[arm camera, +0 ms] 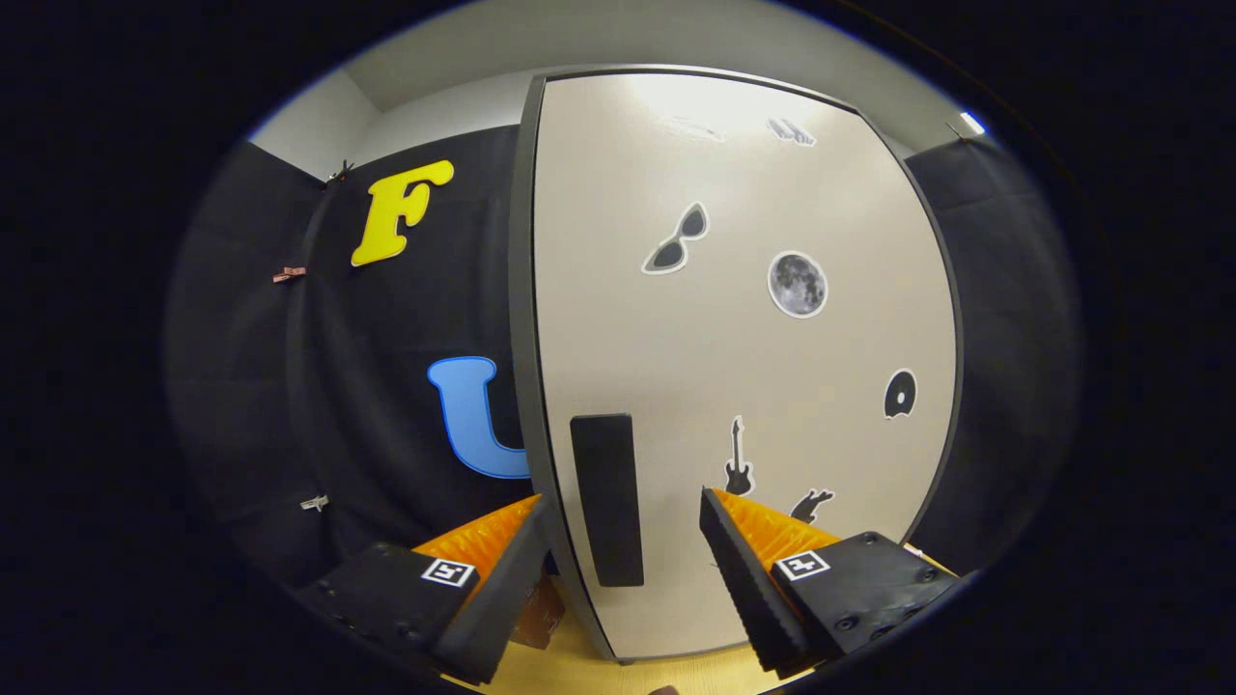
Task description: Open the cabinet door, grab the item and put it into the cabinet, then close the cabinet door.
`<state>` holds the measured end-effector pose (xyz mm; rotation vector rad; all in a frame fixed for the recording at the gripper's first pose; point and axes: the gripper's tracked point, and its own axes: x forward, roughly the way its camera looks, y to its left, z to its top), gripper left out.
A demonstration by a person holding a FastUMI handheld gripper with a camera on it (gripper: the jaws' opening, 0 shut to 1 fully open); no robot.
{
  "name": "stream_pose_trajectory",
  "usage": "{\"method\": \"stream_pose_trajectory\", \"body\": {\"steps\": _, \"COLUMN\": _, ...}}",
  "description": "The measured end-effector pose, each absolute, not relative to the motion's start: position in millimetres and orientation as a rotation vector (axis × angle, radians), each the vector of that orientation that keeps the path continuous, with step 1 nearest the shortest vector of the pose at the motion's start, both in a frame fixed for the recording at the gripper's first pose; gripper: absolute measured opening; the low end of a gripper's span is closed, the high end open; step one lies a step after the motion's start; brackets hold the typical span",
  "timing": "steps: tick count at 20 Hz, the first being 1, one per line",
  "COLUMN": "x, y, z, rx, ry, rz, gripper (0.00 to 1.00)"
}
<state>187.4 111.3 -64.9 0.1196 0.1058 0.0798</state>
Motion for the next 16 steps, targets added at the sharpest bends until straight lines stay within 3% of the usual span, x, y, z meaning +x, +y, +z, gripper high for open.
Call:
{"method": "stream_pose_trajectory", "body": {"steps": 5, "x": 210, "y": 121, "z": -80, "rx": 0.073, "ry": 0.115, "rz": 0.085, "gripper": 0.65}}
{"method": "stream_pose_trajectory", "body": {"steps": 6, "x": 209, "y": 124, "z": -82, "rx": 0.059, "ry": 0.116, "rz": 0.085, "gripper": 0.47}}
{"method": "stream_pose_trajectory", "body": {"steps": 9, "x": 210, "y": 124, "z": -77, "rx": 0.014, "ry": 0.075, "rz": 0.072, "gripper": 0.37}}
{"method": "stream_pose_trajectory", "body": {"steps": 11, "x": 208, "y": 124, "z": -80, "rx": 0.047, "ry": 0.103, "rz": 0.100, "gripper": 0.21}}
{"method": "stream_pose_trajectory", "body": {"steps": 16, "x": 173, "y": 120, "z": -73, "rx": 0.042, "ry": 0.105, "rz": 0.170, "gripper": 0.21}}
